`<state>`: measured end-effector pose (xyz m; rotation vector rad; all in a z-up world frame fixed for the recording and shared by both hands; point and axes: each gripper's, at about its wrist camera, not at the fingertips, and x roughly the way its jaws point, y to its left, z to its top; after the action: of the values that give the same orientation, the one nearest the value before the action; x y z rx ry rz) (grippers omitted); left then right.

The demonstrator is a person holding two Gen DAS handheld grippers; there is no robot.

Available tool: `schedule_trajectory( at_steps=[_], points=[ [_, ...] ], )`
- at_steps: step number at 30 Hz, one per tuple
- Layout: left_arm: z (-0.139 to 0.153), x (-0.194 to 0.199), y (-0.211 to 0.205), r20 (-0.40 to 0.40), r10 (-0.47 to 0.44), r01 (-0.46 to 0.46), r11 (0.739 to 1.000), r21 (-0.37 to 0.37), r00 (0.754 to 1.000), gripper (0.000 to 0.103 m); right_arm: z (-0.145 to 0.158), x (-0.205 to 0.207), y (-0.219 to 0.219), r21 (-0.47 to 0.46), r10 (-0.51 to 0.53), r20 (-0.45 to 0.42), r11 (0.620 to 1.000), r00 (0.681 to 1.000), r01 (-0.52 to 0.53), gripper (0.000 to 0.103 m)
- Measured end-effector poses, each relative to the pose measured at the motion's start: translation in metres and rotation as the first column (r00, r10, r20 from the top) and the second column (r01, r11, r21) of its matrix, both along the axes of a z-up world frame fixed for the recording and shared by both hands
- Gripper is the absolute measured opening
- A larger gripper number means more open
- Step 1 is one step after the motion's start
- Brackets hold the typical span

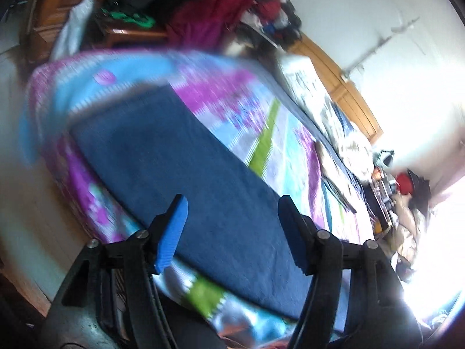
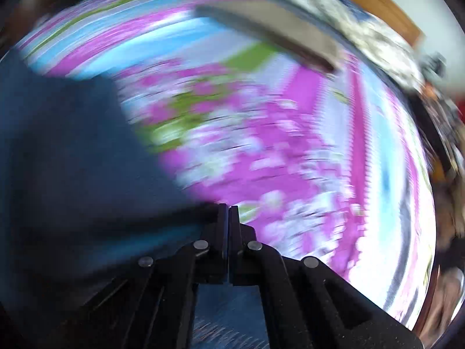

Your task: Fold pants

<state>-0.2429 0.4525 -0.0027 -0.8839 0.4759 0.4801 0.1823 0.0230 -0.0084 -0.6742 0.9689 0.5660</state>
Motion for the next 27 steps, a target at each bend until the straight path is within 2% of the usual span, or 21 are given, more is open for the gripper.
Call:
schedule_trajectory(
  at_steps=[2, 3, 5, 7, 10, 11, 13, 14, 15, 16, 19, 23, 27],
  points=[
    [-0.004, 0.015, -0.005, -0.015, -0.039, 0.039, 0.999, -0.021, 0.999, 0.065, 0.008, 0.013, -0.006, 0.072, -0.077, -0.011, 0.994, 0.997, 0.078, 0.000],
    [-0.004, 0.021, -0.006, -0.015, -0.054, 0.054, 0.998, -0.026, 0.998, 0.065, 0.019, 0.010, -0.008, 0.139, -0.081, -0.019, 0.987, 0.997, 0.083, 0.000],
    [-0.001, 0.029, -0.011, -0.007, -0.089, 0.088, 0.996, -0.029, 0.996, 0.065, 0.047, -0.019, -0.002, 0.290, -0.004, -0.020, 0.957, 1.000, 0.009, 0.000],
    [0.001, 0.034, -0.017, 0.006, -0.120, 0.121, 0.993, -0.015, 0.993, 0.065, 0.058, -0.054, 0.020, 0.348, 0.147, -0.031, 0.929, 0.989, -0.127, 0.000],
    [0.001, 0.049, -0.033, 0.014, -0.173, 0.174, 0.985, -0.001, 0.985, 0.065, 0.039, -0.079, 0.064, 0.340, 0.323, -0.073, 0.898, 0.944, -0.281, 0.000],
    [0.000, 0.056, -0.039, 0.004, -0.189, 0.189, 0.982, -0.016, 0.982, 0.065, 0.026, -0.075, 0.080, 0.320, 0.339, -0.085, 0.900, 0.937, -0.297, 0.000],
    [-0.001, 0.061, -0.046, 0.022, -0.205, 0.206, 0.977, -0.050, 0.978, 0.065, -0.002, -0.055, 0.101, 0.274, 0.314, -0.116, 0.922, 0.942, -0.273, 0.000],
    [0.001, 0.063, -0.052, 0.033, -0.215, 0.217, 0.975, -0.057, 0.976, 0.065, -0.006, -0.047, 0.105, 0.318, 0.321, -0.114, 0.908, 0.940, -0.271, 0.000],
    [0.002, 0.063, -0.056, 0.033, -0.222, 0.224, 0.973, -0.055, 0.974, 0.065, -0.004, -0.037, 0.103, 0.374, 0.308, -0.110, 0.894, 0.945, -0.248, 0.000],
    [0.002, 0.062, -0.060, 0.029, -0.230, 0.231, 0.972, -0.051, 0.973, 0.066, -0.003, -0.031, 0.100, 0.370, 0.250, -0.085, 0.907, 0.964, -0.203, 0.000],
    [-0.009, 0.057, -0.071, 0.002, -0.246, 0.246, 0.967, -0.061, 0.969, 0.067, 0.006, -0.032, 0.100, 0.379, 0.170, -0.094, 0.917, 0.981, -0.123, 0.000],
    [-0.025, 0.054, -0.077, -0.034, -0.255, 0.251, 0.964, -0.092, 0.966, 0.067, 0.035, -0.079, 0.084, 0.388, 0.231, -0.035, 0.900, 0.972, -0.200, 0.000],
    [-0.029, 0.053, -0.085, -0.034, -0.276, 0.274, 0.961, -0.048, 0.961, 0.067, 0.043, -0.139, 0.045, 0.318, 0.167, 0.051, 0.932, 0.985, -0.174, 0.000]
  ],
)
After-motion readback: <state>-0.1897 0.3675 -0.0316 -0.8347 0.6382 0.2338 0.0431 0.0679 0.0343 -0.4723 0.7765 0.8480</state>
